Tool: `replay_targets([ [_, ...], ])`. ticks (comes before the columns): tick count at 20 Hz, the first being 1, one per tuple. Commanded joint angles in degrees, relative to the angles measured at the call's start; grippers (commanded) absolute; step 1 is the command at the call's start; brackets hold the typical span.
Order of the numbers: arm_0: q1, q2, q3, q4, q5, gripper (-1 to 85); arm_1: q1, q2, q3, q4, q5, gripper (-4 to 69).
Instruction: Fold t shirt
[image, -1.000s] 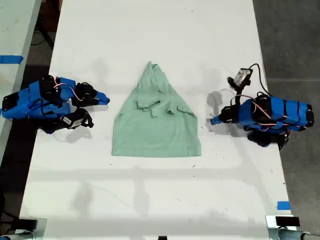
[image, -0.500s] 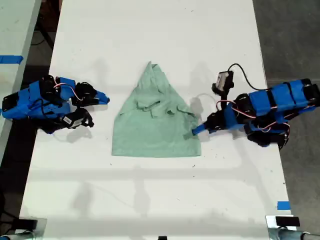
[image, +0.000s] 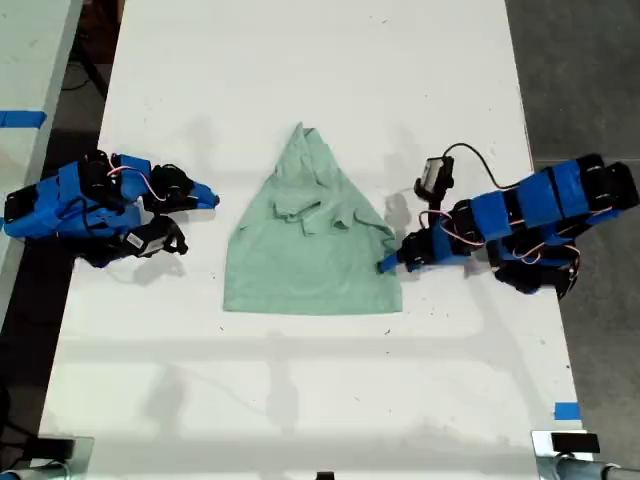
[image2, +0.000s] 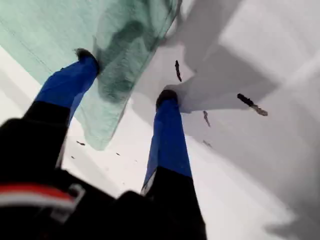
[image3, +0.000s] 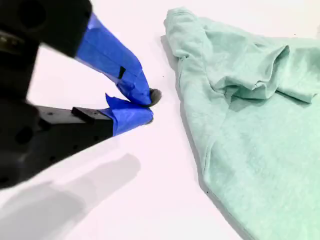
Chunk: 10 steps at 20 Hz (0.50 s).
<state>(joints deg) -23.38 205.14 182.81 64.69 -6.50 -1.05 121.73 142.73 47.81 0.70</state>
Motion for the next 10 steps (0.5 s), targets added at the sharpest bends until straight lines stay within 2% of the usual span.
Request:
replay_targets([
  [1, 0.0, 0.4, 0.7, -1.1, 0.0, -0.1, 1.4, -4.0, -0.7, -4.7, -1.8, 23.5],
  [4, 0.0, 0.4, 0.7, -1.1, 0.0, -0.1, 1.4, -9.7, -4.2, -4.8, -1.8, 20.6],
  [5, 0.0, 0.4, 0.8, -1.1, 0.0, -0.1, 1.3, -9.9, -4.8, -4.2, -1.5, 16.9],
  [6, 0.1, 0.4, 0.8, -1.1, 0.0, -0.1, 1.2, -9.7, -5.3, -3.1, -1.1, 11.3],
  [7, 0.1, 0.4, 0.8, -1.1, 0.0, -0.1, 1.1, -9.2, -5.8, -1.8, -0.6, 0.8],
  [10, 0.1, 0.4, 0.8, -1.1, 0.0, -0.1, 1.4, -9.5, -6.9, -0.5, -0.9, 0.8],
])
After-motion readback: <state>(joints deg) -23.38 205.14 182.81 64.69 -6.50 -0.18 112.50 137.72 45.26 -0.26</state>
